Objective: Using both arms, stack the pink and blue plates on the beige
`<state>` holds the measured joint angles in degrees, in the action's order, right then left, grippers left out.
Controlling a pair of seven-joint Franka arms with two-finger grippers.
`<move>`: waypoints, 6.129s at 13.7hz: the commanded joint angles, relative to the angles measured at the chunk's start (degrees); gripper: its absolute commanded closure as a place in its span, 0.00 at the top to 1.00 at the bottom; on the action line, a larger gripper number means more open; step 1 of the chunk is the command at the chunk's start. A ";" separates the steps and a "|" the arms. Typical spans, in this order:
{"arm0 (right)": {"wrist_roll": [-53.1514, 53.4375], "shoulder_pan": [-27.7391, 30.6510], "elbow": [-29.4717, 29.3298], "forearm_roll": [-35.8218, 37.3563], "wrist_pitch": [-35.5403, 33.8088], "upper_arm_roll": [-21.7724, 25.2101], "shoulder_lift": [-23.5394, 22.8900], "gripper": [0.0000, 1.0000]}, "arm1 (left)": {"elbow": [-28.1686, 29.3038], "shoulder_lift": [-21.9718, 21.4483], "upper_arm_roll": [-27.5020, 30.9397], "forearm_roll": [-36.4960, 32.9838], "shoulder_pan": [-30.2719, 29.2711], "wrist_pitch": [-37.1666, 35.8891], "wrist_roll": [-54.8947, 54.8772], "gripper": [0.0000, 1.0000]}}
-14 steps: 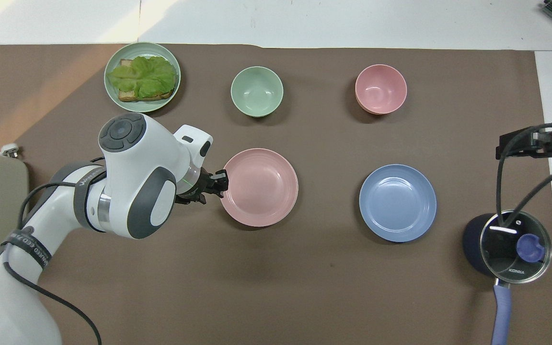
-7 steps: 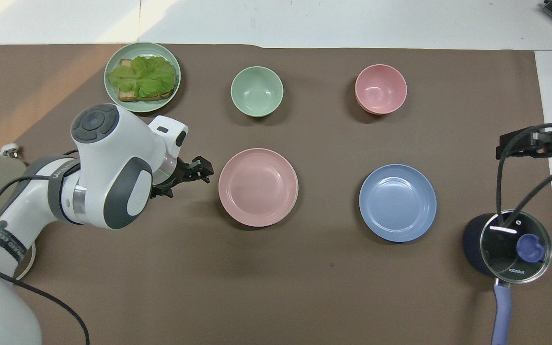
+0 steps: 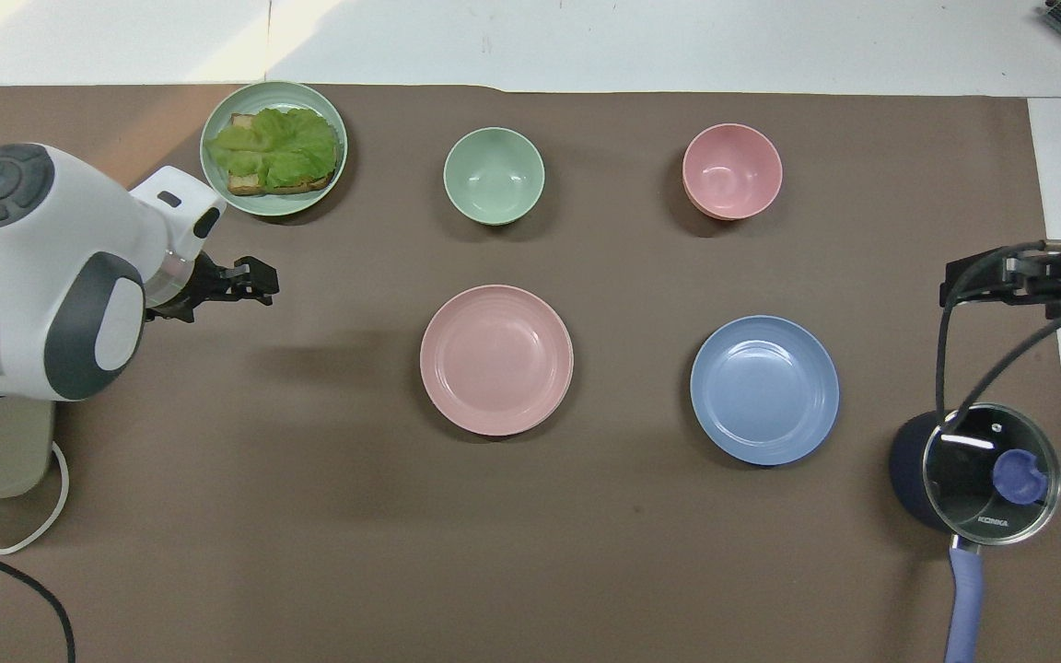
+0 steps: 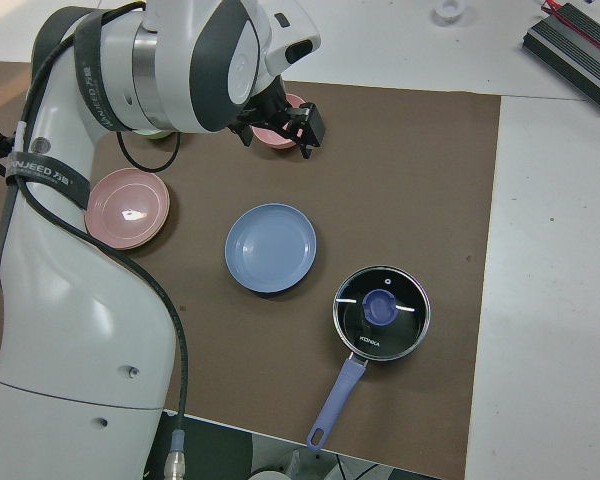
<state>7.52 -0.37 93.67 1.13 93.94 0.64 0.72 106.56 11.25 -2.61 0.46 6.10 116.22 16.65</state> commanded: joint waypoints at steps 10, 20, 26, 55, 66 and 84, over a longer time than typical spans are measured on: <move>-3.30 1.51 32.80 -4.82 29.98 0.06 1.14 1.00 | -17.16 -2.99 -0.21 -1.60 -6.28 -20.05 -15.60 1.00; -7.60 3.53 40.36 -14.41 41.50 0.15 -3.36 0.78 | -18.84 -5.98 -0.38 -0.90 -6.28 -24.29 -15.16 1.00; -7.69 4.68 41.33 -14.49 43.17 0.06 -5.12 0.69 | -18.84 -5.98 -0.29 -0.90 -6.28 -23.94 -15.07 1.00; 21.75 -27.14 27.08 -14.49 43.00 -1.87 -7.84 0.00 | -18.84 -5.98 -0.29 -0.90 -6.37 -23.94 -15.07 1.00; 21.84 -28.72 26.83 -14.49 48.62 -1.87 -11.53 0.00 | -18.84 -5.98 -0.29 -0.90 -6.37 -23.94 -15.07 1.00; 10.80 -7.13 23.23 -3.24 26.23 -0.99 5.77 1.00 | -18.84 -5.98 -0.29 -0.90 -6.37 -23.94 -15.07 1.00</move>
<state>23.49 -12.24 116.73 -3.02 123.29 0.35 3.48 87.72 5.69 -2.67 0.07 0.21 92.85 1.80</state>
